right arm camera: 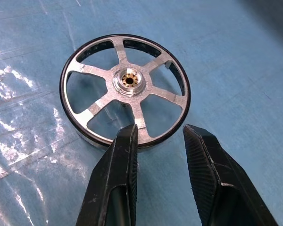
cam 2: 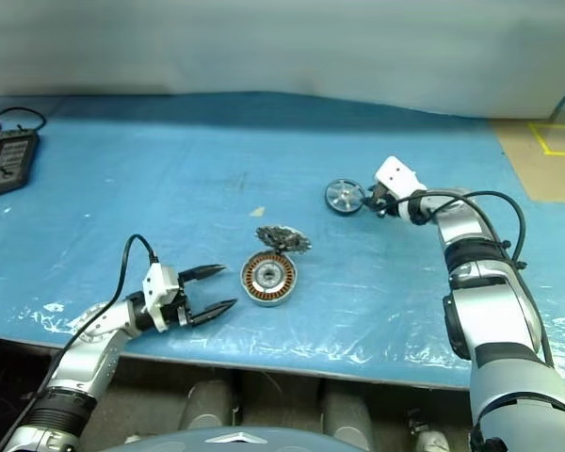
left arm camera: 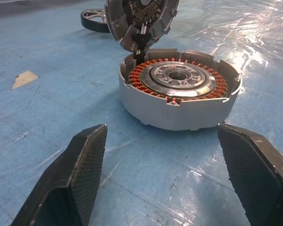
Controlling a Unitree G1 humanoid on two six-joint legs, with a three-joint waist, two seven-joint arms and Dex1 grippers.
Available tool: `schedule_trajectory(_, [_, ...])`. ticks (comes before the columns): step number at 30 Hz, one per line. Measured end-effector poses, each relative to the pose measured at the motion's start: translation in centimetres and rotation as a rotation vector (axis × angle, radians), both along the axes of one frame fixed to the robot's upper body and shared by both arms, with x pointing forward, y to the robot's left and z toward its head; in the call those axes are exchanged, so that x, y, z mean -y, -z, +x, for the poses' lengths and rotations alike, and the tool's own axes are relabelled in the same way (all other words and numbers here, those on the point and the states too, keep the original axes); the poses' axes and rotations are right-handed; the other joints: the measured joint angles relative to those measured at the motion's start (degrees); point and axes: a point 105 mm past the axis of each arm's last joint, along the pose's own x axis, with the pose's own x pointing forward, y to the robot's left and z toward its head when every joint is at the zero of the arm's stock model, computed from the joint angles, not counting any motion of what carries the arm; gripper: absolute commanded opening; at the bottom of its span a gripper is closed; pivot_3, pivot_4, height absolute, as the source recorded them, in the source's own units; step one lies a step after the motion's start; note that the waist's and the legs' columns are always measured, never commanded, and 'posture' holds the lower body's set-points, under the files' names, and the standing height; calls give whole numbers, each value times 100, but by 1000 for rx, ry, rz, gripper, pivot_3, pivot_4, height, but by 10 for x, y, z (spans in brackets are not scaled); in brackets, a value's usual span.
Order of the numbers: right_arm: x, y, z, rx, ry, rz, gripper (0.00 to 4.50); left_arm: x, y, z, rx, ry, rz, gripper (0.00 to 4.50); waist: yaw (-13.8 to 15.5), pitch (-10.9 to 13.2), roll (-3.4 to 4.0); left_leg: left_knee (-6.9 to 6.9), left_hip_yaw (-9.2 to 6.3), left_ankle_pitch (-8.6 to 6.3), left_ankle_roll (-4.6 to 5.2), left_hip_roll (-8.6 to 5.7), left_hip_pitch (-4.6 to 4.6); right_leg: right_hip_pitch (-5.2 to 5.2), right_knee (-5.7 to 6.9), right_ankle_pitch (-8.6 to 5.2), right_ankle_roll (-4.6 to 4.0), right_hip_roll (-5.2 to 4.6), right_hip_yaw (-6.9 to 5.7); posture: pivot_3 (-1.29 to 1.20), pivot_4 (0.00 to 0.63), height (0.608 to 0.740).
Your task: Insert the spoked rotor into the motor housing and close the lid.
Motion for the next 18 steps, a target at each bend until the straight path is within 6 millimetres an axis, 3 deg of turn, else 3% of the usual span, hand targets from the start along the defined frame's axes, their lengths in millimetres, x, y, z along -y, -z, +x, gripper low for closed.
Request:
schedule_trajectory(8, [-12, -5, 3, 19, -39, -6, 1590, 0, 0, 1, 0, -16, -3, 3893, 1, 0, 0, 1, 0, 0, 0, 2, -1, 0, 0, 0, 0, 0, -1, 0, 150, 740])
schedule_trajectory(18, [-20, 13, 0, -36, -62, -25, 1590, 0, -1, 0, 4, -30, -3, 3893, 2, 1, 2, 1, 0, 0, 0, 1, -3, -3, 0, 0, -1, 0, -1, 0, 150, 740])
